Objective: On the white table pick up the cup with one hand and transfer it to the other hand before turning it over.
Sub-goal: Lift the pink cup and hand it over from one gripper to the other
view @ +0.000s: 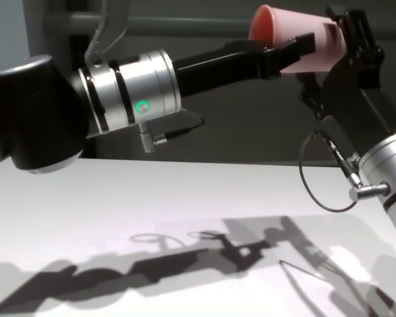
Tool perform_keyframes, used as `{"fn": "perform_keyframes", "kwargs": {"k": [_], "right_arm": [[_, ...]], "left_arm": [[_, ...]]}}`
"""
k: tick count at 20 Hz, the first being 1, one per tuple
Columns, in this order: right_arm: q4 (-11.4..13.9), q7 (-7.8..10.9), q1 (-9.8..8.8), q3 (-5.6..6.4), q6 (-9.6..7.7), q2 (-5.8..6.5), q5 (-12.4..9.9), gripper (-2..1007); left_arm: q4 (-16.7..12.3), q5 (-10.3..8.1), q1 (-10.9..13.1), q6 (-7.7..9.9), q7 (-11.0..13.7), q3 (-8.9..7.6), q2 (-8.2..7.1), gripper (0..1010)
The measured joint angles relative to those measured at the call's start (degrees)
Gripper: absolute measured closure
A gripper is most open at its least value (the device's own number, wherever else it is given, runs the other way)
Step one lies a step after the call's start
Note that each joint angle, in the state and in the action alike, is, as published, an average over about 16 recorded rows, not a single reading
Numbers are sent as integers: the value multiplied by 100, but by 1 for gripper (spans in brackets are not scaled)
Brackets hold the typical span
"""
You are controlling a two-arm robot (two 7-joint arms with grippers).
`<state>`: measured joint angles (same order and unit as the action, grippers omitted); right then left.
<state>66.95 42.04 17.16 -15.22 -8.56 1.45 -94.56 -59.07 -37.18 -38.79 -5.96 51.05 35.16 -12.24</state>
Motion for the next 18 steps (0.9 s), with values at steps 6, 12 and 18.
{"fn": "perform_keyframes", "kwargs": {"k": [6,12,18], "right_arm": [[-55,37,39,-84,39,26,-58,3],[-101,89,75,-158,82,58,-90,3],[-118,122,91,-200,114,80,-101,3]], "left_arm": [[0,0,0,0,0,0,0,959],[0,0,0,0,0,0,0,959],[0,0,0,0,0,0,0,959]]}}
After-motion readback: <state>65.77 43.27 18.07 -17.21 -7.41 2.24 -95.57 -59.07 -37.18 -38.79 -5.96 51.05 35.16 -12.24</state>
